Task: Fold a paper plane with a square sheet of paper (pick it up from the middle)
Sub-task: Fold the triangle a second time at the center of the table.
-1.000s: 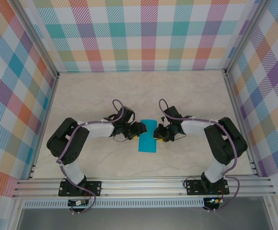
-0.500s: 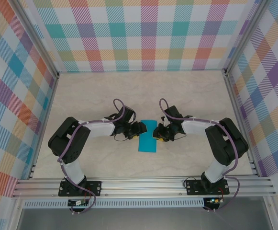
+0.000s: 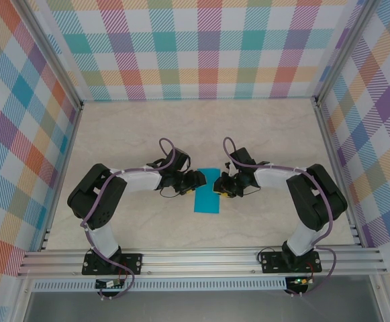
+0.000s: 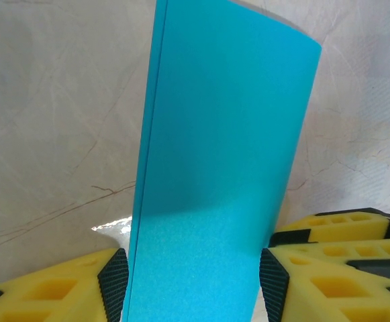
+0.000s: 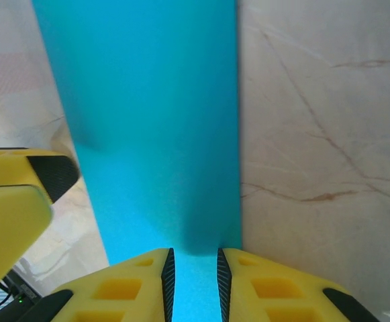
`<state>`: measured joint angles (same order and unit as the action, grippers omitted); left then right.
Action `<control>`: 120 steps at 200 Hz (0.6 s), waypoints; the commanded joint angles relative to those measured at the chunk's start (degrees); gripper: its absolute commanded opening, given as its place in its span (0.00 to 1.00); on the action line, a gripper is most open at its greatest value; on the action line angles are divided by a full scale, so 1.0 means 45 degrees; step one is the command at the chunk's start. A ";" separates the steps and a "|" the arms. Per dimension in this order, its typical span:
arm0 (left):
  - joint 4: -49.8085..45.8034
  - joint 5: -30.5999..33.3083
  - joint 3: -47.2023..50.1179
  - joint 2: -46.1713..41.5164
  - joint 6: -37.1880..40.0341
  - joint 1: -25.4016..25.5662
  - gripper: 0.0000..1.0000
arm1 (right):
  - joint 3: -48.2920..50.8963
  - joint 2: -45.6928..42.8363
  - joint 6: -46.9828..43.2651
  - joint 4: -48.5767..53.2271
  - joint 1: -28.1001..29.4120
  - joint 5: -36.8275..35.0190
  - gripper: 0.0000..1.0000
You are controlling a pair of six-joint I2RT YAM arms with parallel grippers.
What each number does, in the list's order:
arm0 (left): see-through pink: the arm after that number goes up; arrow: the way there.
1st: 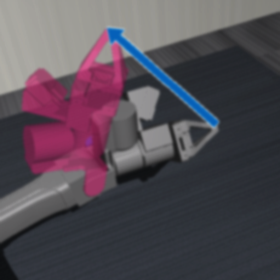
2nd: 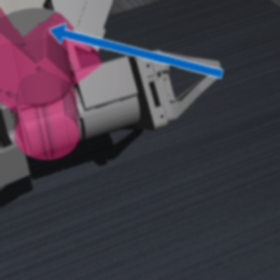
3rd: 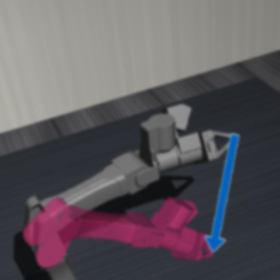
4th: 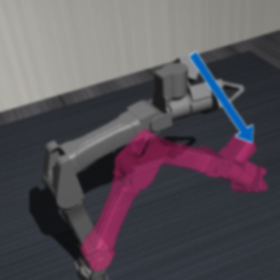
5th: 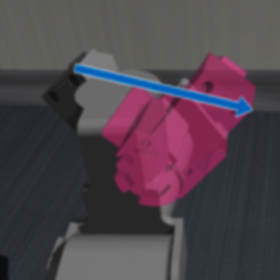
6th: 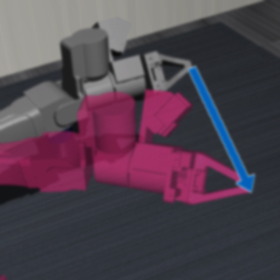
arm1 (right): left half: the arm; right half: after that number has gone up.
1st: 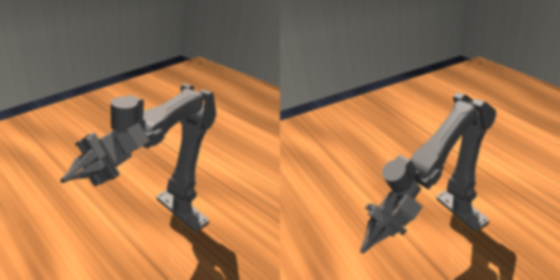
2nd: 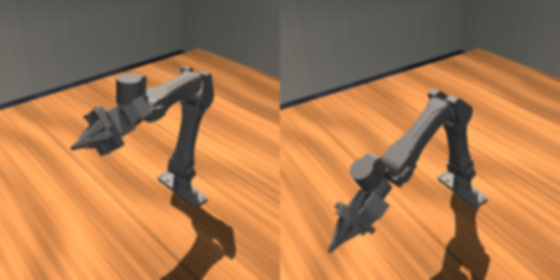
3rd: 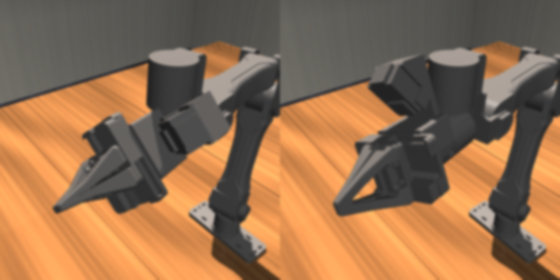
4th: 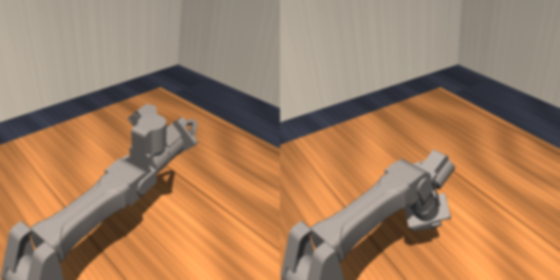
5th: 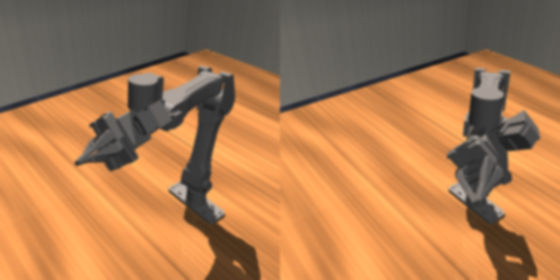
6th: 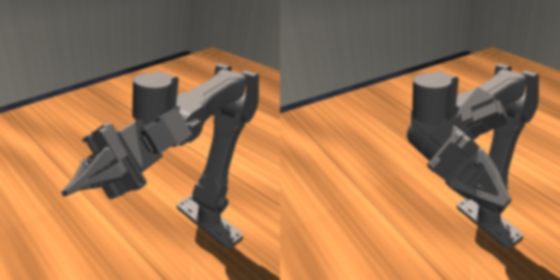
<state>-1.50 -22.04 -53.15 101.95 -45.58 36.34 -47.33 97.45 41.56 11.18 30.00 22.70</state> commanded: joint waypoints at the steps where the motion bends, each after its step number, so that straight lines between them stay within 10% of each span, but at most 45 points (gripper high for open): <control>1: -0.0233 -0.0083 -0.0263 0.0050 0.0194 0.0070 0.57 | 0.0187 0.0200 0.0051 0.0161 0.0004 -0.0335 0.25; 120: 0.0023 -0.0526 -0.0348 0.0067 0.0234 0.0128 0.58 | 0.0814 0.0075 0.0167 -0.0379 -0.0065 -0.0250 0.26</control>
<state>-1.37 -23.09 -53.15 101.95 -45.45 36.47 -45.82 97.30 41.58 8.97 29.93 22.72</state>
